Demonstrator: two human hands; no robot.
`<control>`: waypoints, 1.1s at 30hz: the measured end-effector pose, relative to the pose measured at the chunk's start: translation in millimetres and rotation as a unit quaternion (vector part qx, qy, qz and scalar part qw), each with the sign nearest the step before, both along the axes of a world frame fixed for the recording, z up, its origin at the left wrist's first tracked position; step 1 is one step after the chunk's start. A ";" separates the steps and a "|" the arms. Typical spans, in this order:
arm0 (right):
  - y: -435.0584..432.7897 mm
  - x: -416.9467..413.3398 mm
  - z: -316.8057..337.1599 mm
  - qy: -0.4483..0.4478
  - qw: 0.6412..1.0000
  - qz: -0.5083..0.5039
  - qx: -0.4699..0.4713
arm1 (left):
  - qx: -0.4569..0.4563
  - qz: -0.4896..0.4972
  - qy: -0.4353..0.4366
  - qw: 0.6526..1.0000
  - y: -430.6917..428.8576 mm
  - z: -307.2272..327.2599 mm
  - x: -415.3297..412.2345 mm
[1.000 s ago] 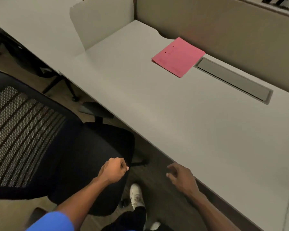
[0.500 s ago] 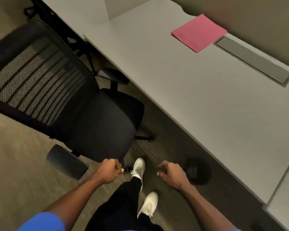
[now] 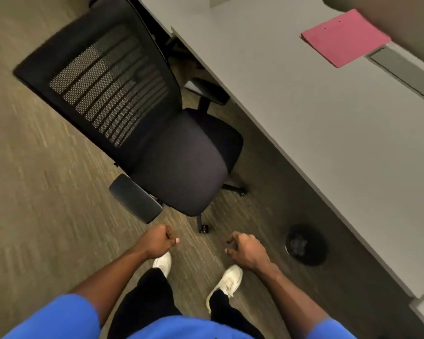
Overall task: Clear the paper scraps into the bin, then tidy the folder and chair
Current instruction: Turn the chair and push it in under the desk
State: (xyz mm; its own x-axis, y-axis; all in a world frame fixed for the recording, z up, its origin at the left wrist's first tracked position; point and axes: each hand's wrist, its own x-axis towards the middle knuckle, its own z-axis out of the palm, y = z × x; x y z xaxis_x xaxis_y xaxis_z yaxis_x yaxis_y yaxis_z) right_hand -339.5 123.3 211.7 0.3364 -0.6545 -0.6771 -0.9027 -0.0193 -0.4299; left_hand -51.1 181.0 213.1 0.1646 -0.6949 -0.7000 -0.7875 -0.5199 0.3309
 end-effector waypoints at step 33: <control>4.5 347.3 -37.9 0.064 0.991 -0.002 -0.116 | -0.264 0.274 0.298 0.875 -213.7 117.1 409.4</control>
